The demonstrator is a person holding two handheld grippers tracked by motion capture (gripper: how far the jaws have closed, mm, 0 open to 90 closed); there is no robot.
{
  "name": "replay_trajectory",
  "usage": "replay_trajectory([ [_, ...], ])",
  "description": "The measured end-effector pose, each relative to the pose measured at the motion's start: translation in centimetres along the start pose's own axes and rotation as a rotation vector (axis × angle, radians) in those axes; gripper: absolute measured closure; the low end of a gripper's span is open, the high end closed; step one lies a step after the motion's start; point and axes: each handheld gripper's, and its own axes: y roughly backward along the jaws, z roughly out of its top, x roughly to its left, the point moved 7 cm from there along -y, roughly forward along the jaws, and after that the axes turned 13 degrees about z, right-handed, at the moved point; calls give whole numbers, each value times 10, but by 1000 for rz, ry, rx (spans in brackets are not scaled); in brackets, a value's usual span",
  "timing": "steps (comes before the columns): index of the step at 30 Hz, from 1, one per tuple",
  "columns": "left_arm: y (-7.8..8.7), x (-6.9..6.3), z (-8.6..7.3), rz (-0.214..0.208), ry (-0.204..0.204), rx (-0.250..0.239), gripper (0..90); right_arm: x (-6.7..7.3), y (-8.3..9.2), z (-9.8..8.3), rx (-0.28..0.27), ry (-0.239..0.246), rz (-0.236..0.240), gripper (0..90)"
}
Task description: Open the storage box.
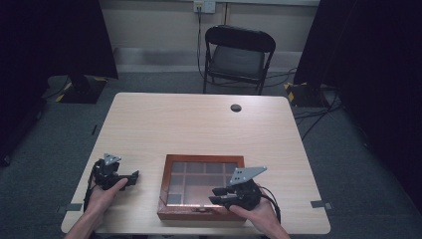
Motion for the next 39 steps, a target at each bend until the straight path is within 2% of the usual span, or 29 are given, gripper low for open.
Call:
replay_trajectory([
  [2,0,0,0,0,-2,-2,0,3,-7,-2,19,5,26,692],
  [9,-1,0,2,-26,-36,-17,19,8,-19,-7,54,17,57,716],
  [15,-2,-2,3,-51,-46,-16,14,13,-27,-8,70,28,96,757],
  [19,-3,-4,4,-56,-53,-14,0,15,-29,-10,86,43,99,786],
  [25,-3,-4,4,-56,-53,-13,0,15,-30,-10,78,49,105,799],
  [30,-2,-4,4,-51,-50,-8,0,15,-30,-10,80,40,118,805],
  [35,0,-2,3,-47,-48,-5,32,14,-29,-9,85,44,124,818],
  [39,2,0,4,-52,-31,-14,109,15,-28,-8,90,53,126,833],
])
